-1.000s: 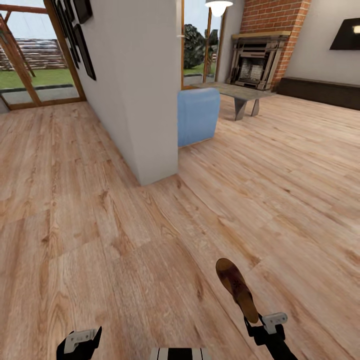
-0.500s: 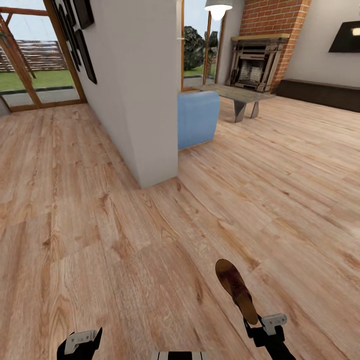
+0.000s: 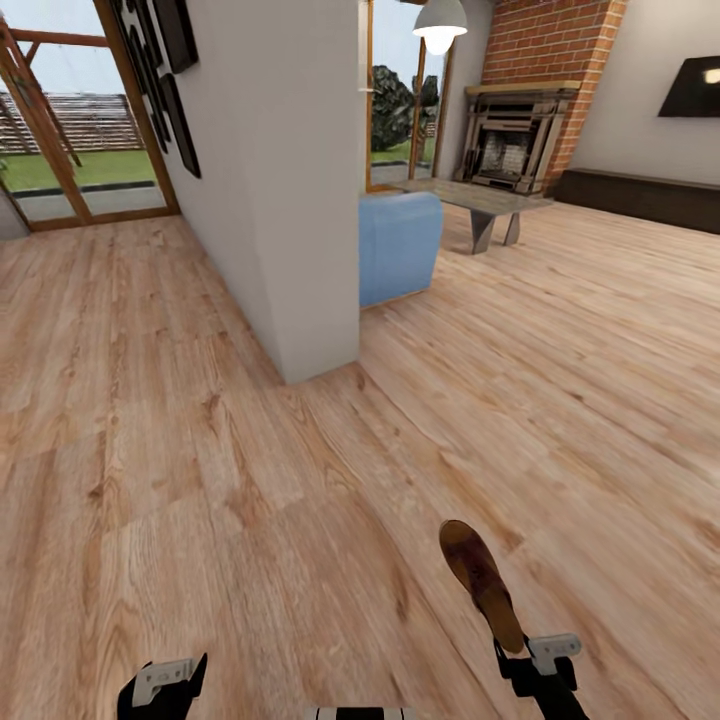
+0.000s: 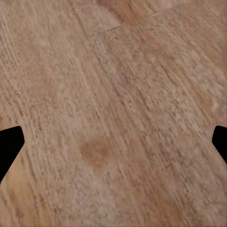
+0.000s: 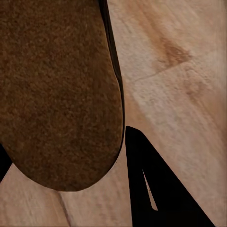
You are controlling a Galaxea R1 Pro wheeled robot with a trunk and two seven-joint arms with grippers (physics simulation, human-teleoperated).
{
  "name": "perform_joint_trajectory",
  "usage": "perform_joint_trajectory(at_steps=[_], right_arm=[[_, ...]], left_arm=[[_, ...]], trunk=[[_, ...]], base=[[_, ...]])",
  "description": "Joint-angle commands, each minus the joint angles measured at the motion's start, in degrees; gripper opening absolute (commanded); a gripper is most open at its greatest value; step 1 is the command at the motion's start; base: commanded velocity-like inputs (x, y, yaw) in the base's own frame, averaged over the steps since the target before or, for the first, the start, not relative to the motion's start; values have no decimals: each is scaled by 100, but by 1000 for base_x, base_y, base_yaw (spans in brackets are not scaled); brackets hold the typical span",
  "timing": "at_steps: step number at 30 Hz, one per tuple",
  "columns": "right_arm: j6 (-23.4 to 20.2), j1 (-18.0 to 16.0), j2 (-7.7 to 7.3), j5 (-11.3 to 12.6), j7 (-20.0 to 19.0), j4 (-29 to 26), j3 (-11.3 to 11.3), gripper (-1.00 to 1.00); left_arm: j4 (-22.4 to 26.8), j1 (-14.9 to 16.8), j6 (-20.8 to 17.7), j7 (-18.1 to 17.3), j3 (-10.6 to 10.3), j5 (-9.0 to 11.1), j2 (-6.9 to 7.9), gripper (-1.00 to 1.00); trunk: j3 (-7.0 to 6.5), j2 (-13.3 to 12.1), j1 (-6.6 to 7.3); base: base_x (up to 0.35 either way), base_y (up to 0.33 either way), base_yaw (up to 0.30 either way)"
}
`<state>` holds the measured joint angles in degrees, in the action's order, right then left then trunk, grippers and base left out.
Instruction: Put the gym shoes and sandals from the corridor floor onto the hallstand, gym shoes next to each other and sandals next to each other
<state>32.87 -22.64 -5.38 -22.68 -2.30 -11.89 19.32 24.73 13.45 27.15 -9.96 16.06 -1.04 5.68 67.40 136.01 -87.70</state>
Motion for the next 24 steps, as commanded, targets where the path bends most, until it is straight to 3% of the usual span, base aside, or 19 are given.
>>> perform_joint_trajectory(at_steps=[1, 12, 24], right_arm=[[16, -3, 3, -17, -26, 6, 46, -100], [16, -3, 11, -24, -24, 179, 37, -100], [18, -3, 11, -26, -42, 214, 37, -100]], left_arm=[[-6, 6, 12, -53, 44, -10, -7, 100], [-58, 7, 18, -50, 46, 8, -14, 100], [-64, 6, 16, -50, 55, 33, -14, 100]], trunk=[[-5, 1, -1], [-97, 1, -1], [-187, 1, -1]], base=[[250, 0, 98], [310, 57, 131], [288, 195, 168]])
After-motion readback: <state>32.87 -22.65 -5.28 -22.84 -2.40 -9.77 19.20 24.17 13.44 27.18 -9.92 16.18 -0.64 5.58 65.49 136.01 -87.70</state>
